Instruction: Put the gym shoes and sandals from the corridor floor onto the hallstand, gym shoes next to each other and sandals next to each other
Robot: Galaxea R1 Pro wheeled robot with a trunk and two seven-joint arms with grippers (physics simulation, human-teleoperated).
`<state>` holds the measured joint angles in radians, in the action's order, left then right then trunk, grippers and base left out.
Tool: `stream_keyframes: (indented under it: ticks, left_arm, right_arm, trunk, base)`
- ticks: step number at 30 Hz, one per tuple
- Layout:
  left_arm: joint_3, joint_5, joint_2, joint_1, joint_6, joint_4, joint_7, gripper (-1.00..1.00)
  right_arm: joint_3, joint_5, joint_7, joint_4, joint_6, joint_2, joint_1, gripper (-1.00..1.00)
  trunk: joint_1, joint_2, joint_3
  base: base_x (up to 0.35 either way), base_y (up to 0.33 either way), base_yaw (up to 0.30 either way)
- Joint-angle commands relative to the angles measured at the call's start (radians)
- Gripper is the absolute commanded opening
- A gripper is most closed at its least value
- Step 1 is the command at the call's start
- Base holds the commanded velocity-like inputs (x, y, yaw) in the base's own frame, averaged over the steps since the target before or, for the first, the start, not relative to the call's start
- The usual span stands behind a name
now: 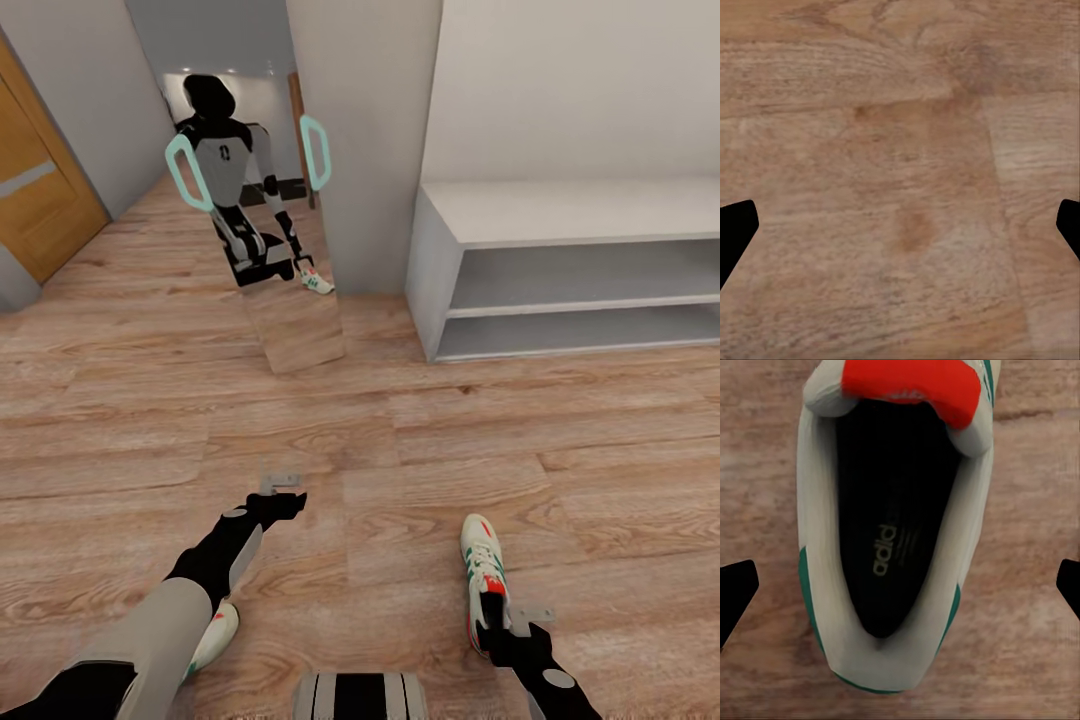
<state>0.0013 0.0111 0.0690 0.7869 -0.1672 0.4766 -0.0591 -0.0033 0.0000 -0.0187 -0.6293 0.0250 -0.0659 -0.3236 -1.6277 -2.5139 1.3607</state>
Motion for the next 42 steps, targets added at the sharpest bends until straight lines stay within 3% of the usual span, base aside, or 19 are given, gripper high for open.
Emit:
stream_keyframes:
  ticks: [1,9,29,42]
  left_arm:
    - [0.0,0.001,0.0,0.0,-0.006,0.002,-0.002,1.0]
    - [0.0,0.001,0.0,0.0,-0.006,0.002,-0.002,1.0]
    - [0.0,0.001,0.0,0.0,-0.006,0.015,-0.002,1.0]
    - [0.0,0.001,0.0,0.0,-0.006,0.016,-0.002,1.0]
  right_arm:
    - [0.0,0.0,-0.002,-0.001,0.003,0.0,0.0,1.0]
    - [0.0,0.0,-0.001,-0.001,0.003,0.0,0.0,1.0]
    - [0.0,0.0,-0.002,-0.001,0.003,0.0,0.0,1.0]
    - [0.0,0.0,-0.001,-0.001,0.003,0.0,0.0,1.0]
  trunk:
    - [0.0,-0.001,0.006]
    - [-0.004,-0.002,0.047]
    - [-0.004,-0.002,0.054]
    - [-0.009,-0.005,0.101]
  base:
    - [0.0,0.0,0.0]
    - [0.0,0.0,0.0]
    - [0.0,0.0,0.0]
    - [0.0,0.0,0.0]
